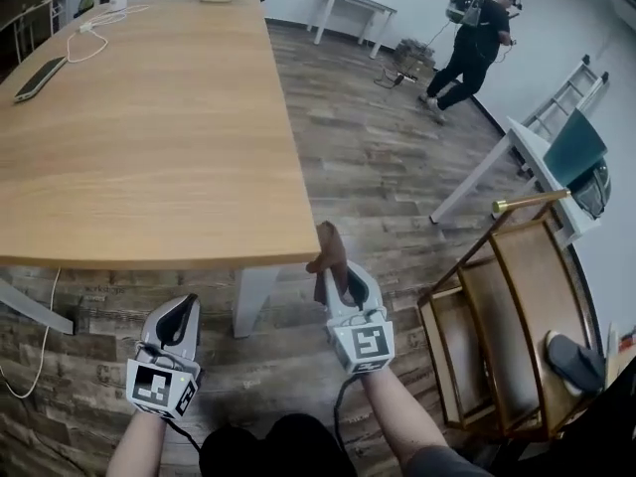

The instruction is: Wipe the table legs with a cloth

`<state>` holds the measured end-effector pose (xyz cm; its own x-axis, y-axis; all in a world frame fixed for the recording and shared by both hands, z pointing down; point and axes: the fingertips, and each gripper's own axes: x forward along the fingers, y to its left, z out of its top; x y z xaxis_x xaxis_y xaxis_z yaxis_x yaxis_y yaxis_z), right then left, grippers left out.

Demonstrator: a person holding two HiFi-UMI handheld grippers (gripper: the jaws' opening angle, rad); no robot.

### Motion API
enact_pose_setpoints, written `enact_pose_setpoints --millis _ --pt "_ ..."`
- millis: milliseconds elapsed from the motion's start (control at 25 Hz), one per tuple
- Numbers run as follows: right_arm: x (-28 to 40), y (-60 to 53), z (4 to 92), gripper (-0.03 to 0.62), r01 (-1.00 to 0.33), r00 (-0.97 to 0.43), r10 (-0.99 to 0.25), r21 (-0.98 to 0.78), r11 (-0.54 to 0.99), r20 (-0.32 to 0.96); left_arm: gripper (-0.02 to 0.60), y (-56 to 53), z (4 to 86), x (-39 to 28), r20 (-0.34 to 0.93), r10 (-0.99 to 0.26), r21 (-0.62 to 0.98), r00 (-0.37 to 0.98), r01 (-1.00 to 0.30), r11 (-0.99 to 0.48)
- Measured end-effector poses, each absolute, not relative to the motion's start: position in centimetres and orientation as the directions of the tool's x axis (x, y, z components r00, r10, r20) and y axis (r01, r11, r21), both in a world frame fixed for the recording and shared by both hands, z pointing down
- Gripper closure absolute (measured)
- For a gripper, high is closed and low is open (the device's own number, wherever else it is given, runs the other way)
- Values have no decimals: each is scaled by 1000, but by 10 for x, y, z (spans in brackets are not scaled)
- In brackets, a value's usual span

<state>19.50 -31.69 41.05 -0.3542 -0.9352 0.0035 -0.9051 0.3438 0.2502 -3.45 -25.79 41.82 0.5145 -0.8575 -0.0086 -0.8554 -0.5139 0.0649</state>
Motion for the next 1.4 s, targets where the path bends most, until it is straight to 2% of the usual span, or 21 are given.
enact_pose_setpoints --millis 440,920,1240,1400 --pt "205 -289 331 530 -938 -310 -941 118 326 137 561 -222 335 -42 95 -906 125 413 -907 -401" --pt "199 -255 225 530 -919 -380 -872 -20 393 310 561 -177 200 -22 214 -922 236 323 -933 -272" --pt "198 -223 176 530 -885 -456 -836 -63 460 305 561 -172 129 -15 175 -949 242 262 -946 -217" --pt "191 -213 163 530 -888 -455 -842 -80 452 290 562 -164 118 -19 172 -946 238 275 -943 -231"
